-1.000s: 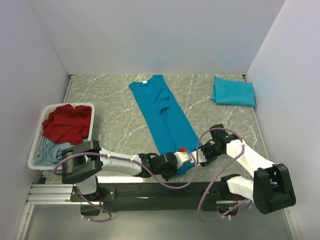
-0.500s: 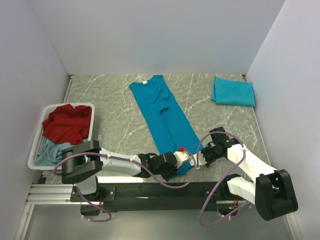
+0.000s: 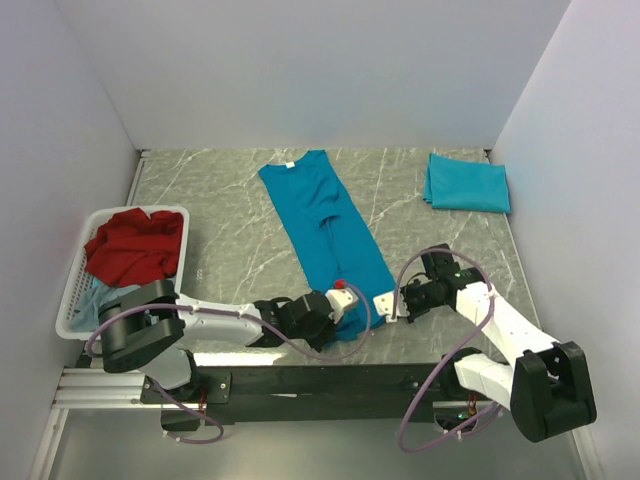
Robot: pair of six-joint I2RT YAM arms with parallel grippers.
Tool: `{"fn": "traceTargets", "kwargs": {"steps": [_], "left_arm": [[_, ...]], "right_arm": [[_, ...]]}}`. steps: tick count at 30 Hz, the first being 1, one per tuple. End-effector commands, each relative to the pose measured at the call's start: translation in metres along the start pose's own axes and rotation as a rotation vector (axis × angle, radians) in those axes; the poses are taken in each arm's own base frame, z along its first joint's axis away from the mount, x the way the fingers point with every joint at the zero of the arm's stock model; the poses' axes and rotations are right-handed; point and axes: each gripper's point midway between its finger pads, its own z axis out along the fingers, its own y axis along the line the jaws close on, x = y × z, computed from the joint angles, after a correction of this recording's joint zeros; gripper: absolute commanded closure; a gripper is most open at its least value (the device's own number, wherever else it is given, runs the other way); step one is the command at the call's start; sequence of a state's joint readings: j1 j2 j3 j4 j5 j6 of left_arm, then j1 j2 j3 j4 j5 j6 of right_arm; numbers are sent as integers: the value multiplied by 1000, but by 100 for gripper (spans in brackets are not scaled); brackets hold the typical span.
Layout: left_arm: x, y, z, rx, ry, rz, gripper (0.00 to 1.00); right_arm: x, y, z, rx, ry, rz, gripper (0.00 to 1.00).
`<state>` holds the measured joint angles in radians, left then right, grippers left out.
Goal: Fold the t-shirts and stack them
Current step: Fold the tshirt
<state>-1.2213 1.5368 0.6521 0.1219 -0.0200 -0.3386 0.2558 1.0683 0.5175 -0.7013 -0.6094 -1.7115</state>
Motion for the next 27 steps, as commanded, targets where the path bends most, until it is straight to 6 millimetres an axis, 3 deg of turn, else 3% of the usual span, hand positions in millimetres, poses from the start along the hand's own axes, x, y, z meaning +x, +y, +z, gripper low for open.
{"fn": "traceTargets", "kwargs": {"steps": [1, 5, 13, 17, 18, 20, 22, 25, 26, 27], "left_arm": [[-7, 9, -10, -7, -27, -33, 100], [-21, 22, -17, -29, -63, -36, 100], [-87, 52, -37, -4, -227, -74, 100], [-119, 78, -42, -23, -279, -81, 100], [-123, 83, -43, -29, -281, -80, 100], [-139, 100, -45, -45, -303, -80, 100], [-154, 120, -50, -63, -332, -94, 100], [-165, 144, -46, -83, -340, -119, 100], [-163, 160, -43, -98, -333, -146, 100], [-165, 167, -43, -99, -335, -157, 100]], "right_arm": [[-18, -31, -12, 66, -58, 15, 100], [-22, -51, -17, 81, -75, 64, 100], [-36, -115, -34, 161, -127, 157, 100], [-32, -144, -33, 180, -121, 258, 100], [-32, -160, -39, 218, -118, 260, 100], [-26, -170, -34, 214, -112, 314, 100], [-24, -193, -37, 251, -102, 325, 100], [-19, -217, -32, 259, -103, 381, 100], [-15, -220, -22, 241, -104, 419, 100], [-15, -235, -26, 269, -104, 423, 100]]}}
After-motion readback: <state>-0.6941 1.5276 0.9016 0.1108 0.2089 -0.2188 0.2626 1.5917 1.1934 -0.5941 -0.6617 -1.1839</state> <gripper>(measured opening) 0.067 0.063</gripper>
